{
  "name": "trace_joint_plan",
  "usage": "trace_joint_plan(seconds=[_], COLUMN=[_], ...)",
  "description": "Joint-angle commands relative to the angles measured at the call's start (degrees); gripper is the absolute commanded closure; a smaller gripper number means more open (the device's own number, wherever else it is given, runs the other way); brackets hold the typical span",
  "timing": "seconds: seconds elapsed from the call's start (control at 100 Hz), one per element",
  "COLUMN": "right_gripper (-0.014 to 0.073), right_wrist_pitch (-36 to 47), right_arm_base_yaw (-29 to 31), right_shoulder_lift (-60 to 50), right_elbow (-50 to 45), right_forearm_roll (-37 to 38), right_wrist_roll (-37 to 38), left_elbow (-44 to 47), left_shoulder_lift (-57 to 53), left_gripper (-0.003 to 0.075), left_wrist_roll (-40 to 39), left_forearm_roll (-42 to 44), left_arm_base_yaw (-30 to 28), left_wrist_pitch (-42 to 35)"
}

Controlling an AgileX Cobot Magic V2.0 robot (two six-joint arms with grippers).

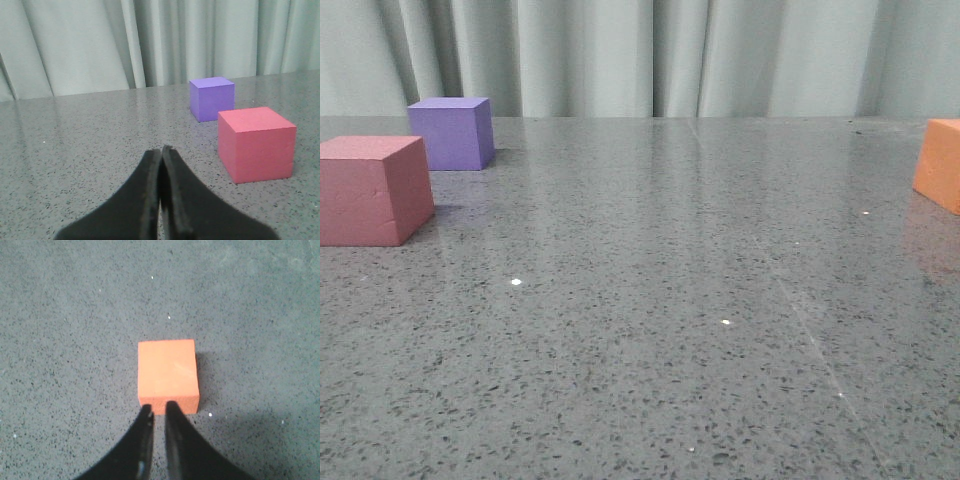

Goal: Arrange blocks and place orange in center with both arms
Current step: 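Lower the right gripper over the orange cube, then close the right gripper on the orange cube and lift it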

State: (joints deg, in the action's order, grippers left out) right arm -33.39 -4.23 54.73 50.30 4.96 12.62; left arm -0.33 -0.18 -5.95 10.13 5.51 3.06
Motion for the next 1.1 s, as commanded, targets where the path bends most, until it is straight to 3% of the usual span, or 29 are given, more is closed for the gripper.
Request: trace_joint_plan(seconds=[0.0,0.13,0.21,0.35,0.73,1.09], right_gripper=[0.0269,-0.008,-0.0038,-0.0036,-0.0028,-0.0028], right_wrist_pitch=[5.66,8.47,10.01,11.5,-6.22,-6.02], right_arm_base_yaw=[0.37,0.37,0.37,0.37,0.37,0.37], right_shoulder_lift=[-0.36,-0.36,-0.36,0.32,17.57,24.97], right_elbow=[2.15,2.15,2.15,3.15,20.95,22.13], right_forearm_roll=[0.27,0.27,0.27,0.27,0.27,0.27], right_wrist_roll=[-0.55,-0.55,-0.55,-0.62,-4.12,-4.12], left_elbow=[3.21,3.21,3.21,3.21,3.21,3.21], left_shoulder_lift=[-1.83,-1.83,-1.83,-1.83,-1.83,-1.83], left_gripper=[0.0739,0.0739,0.0739,0.0739,0.0739,0.0739], left_wrist_roll=[-0.34,-0.34,-0.34,-0.34,-0.34,-0.34], left_forearm_roll=[-0.49,-0.49,-0.49,-0.49,-0.49,-0.49], left_arm_base_yaw=[-0.1,-0.1,-0.1,-0.1,-0.1,-0.1], left_wrist_pitch=[-4.56,-4.56,-4.56,-4.56,-4.56,-4.56])
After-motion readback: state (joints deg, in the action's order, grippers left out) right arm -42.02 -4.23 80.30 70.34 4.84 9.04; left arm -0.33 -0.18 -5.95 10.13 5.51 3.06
